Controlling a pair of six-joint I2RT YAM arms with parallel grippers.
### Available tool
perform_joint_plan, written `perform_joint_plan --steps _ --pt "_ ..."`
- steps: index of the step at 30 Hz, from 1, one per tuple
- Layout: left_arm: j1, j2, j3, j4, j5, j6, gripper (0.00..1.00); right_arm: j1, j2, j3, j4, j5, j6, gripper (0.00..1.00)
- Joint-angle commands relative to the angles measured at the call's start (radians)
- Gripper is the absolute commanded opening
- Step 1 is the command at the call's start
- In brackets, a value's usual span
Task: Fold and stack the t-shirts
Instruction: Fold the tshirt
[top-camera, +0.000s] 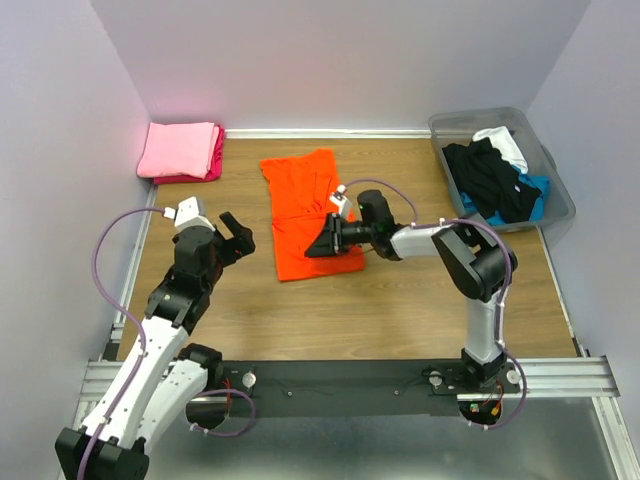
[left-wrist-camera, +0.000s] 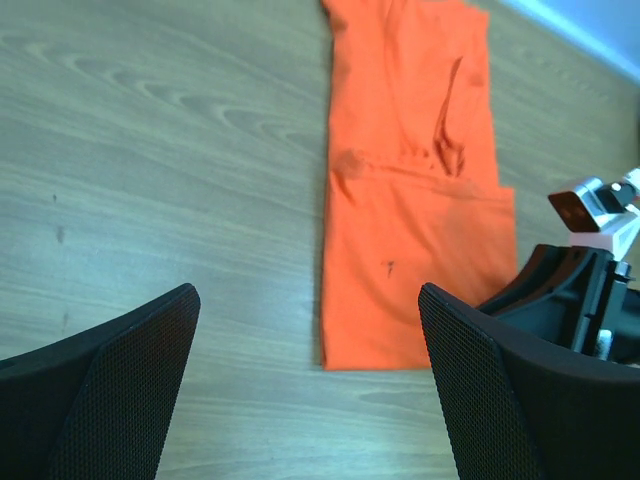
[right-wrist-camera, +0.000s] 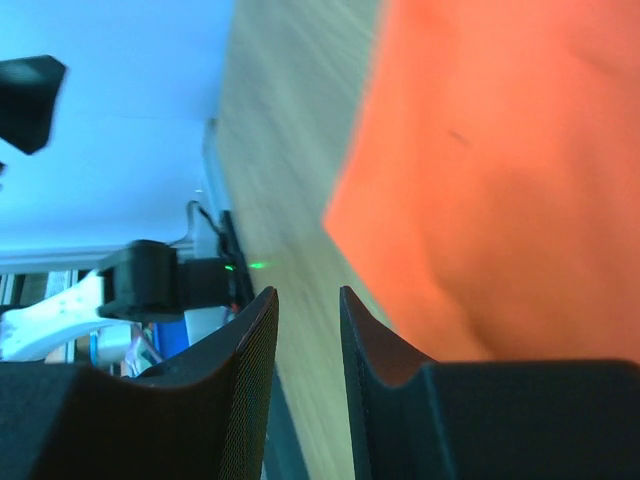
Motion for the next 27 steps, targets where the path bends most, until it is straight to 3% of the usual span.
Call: perform_joint_plan --steps 1,6,17,22,27 --pt "0.000 -0.072 -0.017 0.032 -0.046 0.021 0.99 0.081 0.004 0.123 0.001 0.003 0.041 0.39" --pt "0.000 -0.092 -0.022 0.017 -0.050 0.033 0.98 0.150 0.115 0.229 0.023 0.020 0.060 0.39" --pt "0.000 -0.107 -0.034 0.025 -0.013 0.044 0.98 0.198 0.349 0.271 0.047 0.031 0.093 0.38" --pt "0.000 -0.096 -0.043 0.057 0.033 0.058 0.98 0.195 0.244 0.262 0.004 0.040 0.073 0.38" --pt "0.000 -0.067 -0.072 0.143 0.135 0.055 0.98 0.150 0.081 0.225 -0.169 0.068 -0.053 0.39"
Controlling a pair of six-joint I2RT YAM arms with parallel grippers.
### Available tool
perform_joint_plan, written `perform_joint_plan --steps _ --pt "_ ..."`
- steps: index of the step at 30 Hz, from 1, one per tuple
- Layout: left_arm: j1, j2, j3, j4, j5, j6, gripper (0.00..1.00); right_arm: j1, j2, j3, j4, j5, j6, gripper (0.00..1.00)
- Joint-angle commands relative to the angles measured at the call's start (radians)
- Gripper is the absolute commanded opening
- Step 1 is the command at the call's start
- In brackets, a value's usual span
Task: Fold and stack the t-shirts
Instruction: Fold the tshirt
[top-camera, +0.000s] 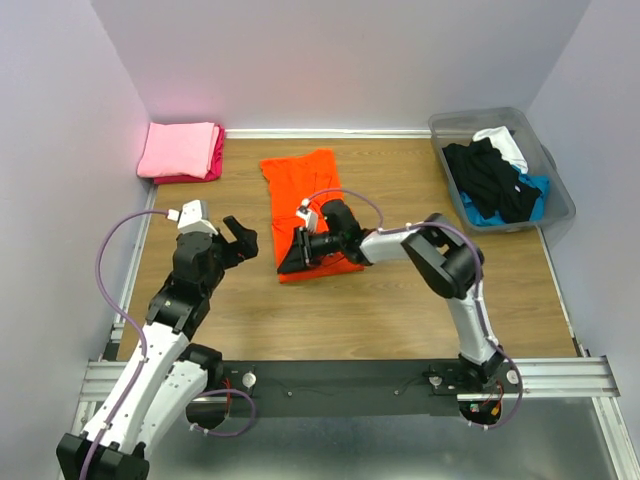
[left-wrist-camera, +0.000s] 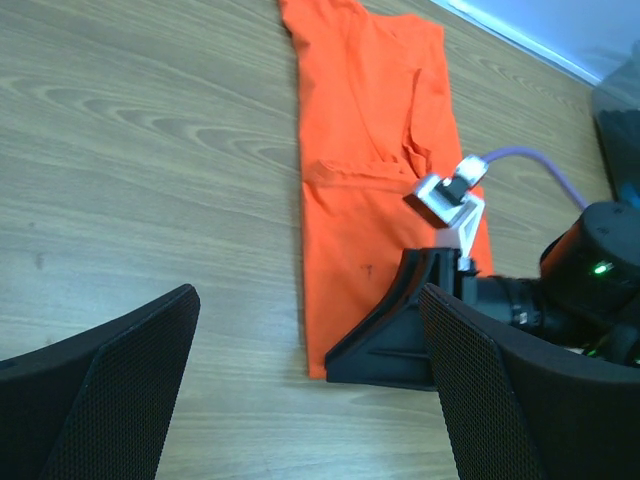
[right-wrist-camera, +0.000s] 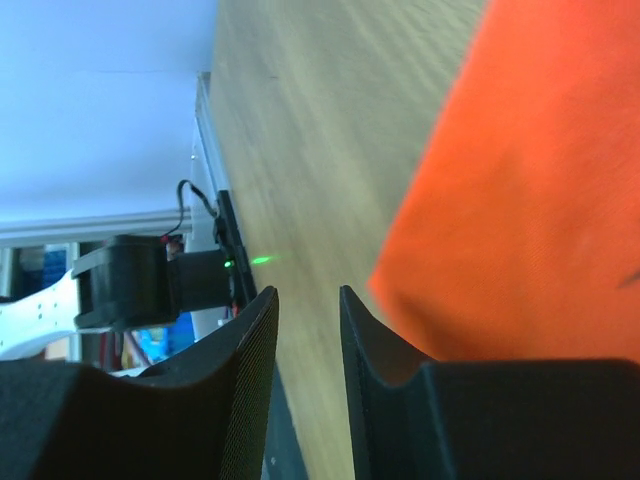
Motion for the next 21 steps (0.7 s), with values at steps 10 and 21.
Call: perform_joint_plan --steps 10,21 --pt "-0.016 0.247 -0.085 0.288 0.343 -0.045 0.80 -0.232 -0.312 -0.243 -0.199 -0.111 -0.220 0.39" --pt "-0.082 0.612 -0.085 0.453 0.493 -0.115 0.13 -0.412 -0.290 -0.381 -0.199 -0.179 -0.321 0.36"
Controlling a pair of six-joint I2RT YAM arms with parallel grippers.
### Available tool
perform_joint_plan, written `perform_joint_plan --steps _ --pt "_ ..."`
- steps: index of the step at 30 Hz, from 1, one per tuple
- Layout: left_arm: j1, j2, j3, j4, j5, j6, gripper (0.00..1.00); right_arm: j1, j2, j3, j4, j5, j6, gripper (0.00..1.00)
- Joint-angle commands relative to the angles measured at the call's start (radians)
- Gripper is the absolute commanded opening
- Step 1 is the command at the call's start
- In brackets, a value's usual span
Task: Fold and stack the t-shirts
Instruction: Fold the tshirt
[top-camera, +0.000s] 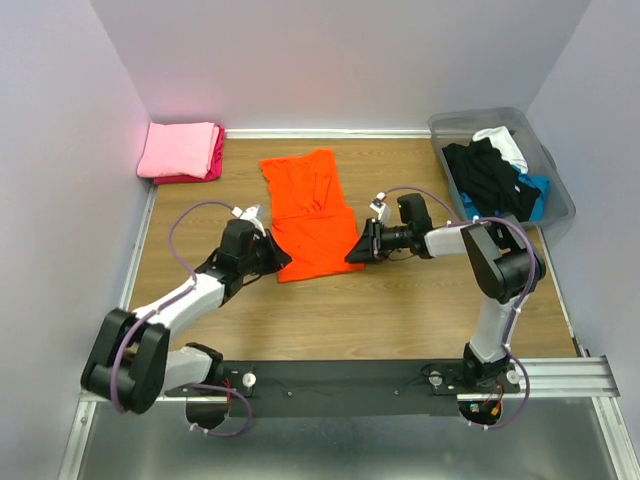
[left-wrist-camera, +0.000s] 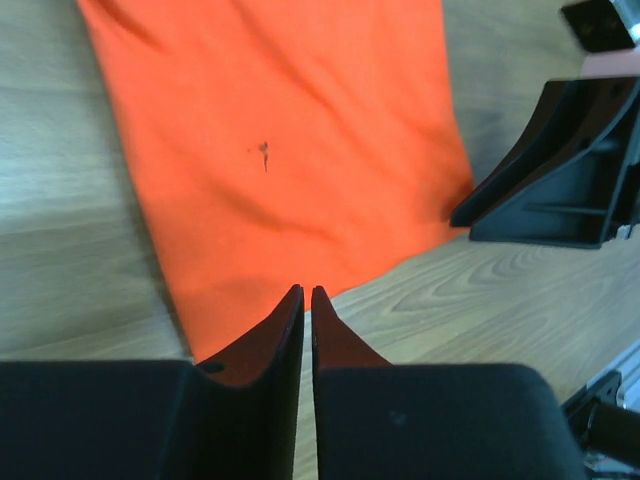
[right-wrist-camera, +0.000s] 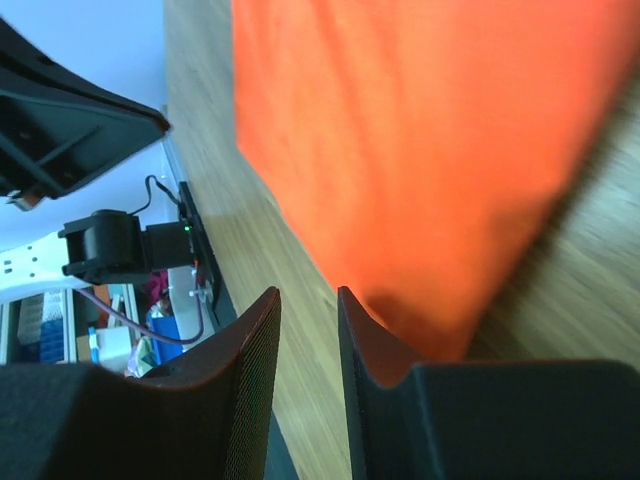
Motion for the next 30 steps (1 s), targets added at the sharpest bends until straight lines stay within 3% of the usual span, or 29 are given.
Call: perform_joint_plan --steps 1,11,18,28,30 --pt "-0.022 0.111 -0.003 0.075 0.078 -0.029 0.11 -0.038 0.047 -0.035 -0.007 -0.054 -0.066 0.36" --pt "-0.022 0.226 -0.029 -0.043 0.026 -0.075 0.00 -0.120 0.092 -0.142 -0.007 0.003 -0.086 0.33" --pt "-0.021 0.174 -0.039 -0.152 -0.026 -0.081 0.00 -0.130 -0.023 -0.238 -0.059 0.066 -0.082 0.33" --pt "-0.030 0.063 0.003 -0.293 -0.050 -0.050 0.00 -0.126 -0.259 -0.224 -0.338 0.156 -0.165 0.34" --pt "-0.042 -0.018 0.039 -0.357 -0.096 -0.072 0.16 -0.123 -0.331 -0.189 -0.392 0.193 -0.174 0.37"
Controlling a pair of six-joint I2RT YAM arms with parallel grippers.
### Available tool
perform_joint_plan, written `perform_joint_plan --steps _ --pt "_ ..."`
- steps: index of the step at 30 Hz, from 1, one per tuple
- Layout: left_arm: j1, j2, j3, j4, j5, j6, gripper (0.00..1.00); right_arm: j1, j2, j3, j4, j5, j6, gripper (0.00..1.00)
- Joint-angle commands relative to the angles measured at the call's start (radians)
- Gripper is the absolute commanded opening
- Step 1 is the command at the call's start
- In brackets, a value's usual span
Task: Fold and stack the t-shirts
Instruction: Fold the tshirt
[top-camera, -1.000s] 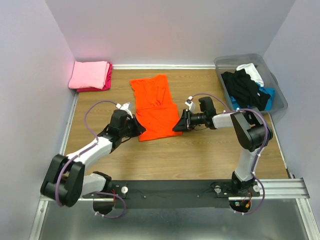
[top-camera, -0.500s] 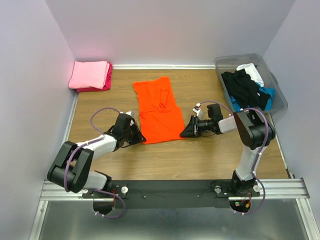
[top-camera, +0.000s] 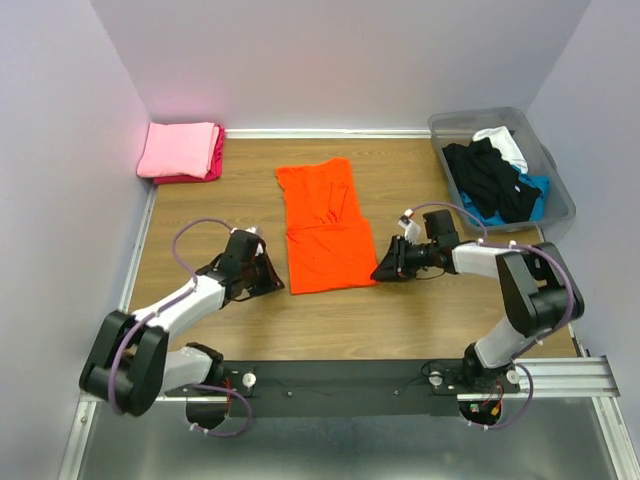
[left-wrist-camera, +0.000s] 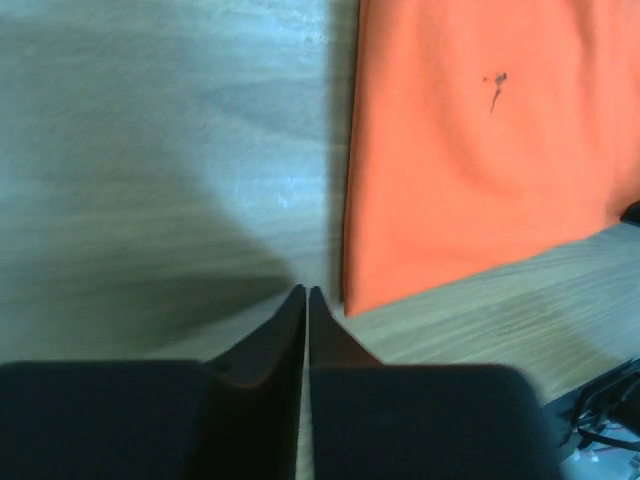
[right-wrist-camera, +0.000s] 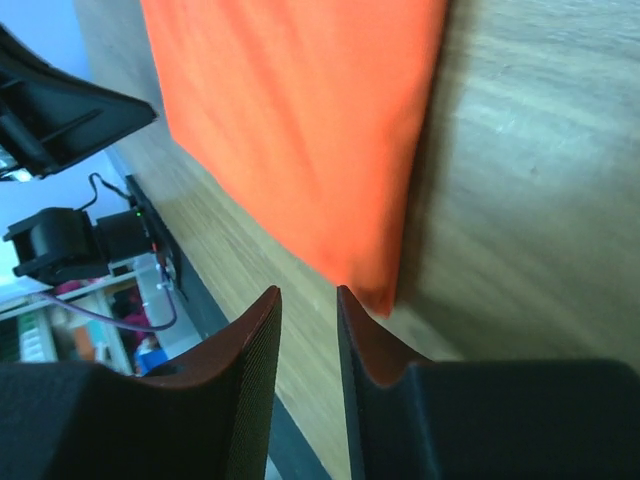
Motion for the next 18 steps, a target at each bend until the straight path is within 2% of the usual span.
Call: perform_joint_plan --steps 1,4,5,7,8,11,14,18 --pt "-0.022 -0.138 0.069 -0.138 -0.091 -0.023 0.31 0.004 -0.131 0.053 -0.225 0.130 -0.062 0.39" --pt "-0.046 -0.210 0.104 -0.199 -0.142 -0.054 0.50 0.012 -0.216 0.097 -0.329 0.210 -0.065 0.44" --pt "-0.059 -0.220 0.115 -0.218 -0.162 -0.072 0.61 0.021 -0.233 0.109 -0.360 0.289 -0.065 0.47" --pt "-0.100 -0.228 0.123 -0.228 -0.185 -0.093 0.72 0.031 -0.256 0.146 -0.454 0.380 -0.063 0.51" --pt "-0.114 -0.223 0.124 -0.231 -0.194 -0.106 0.81 0.042 -0.256 0.158 -0.483 0.458 -0.062 0.55" --pt "-0.164 -0.182 0.129 -0.233 -0.237 -0.136 0.91 0.097 -0.238 0.223 -0.594 0.619 -0.063 0.59" --pt "-0.210 -0.136 0.156 -0.248 -0.289 -0.149 0.92 0.174 -0.209 0.275 -0.657 0.757 -0.055 0.61" --pt "-0.238 -0.120 0.176 -0.259 -0.346 -0.166 0.93 0.226 -0.158 0.304 -0.680 0.804 -0.036 0.61"
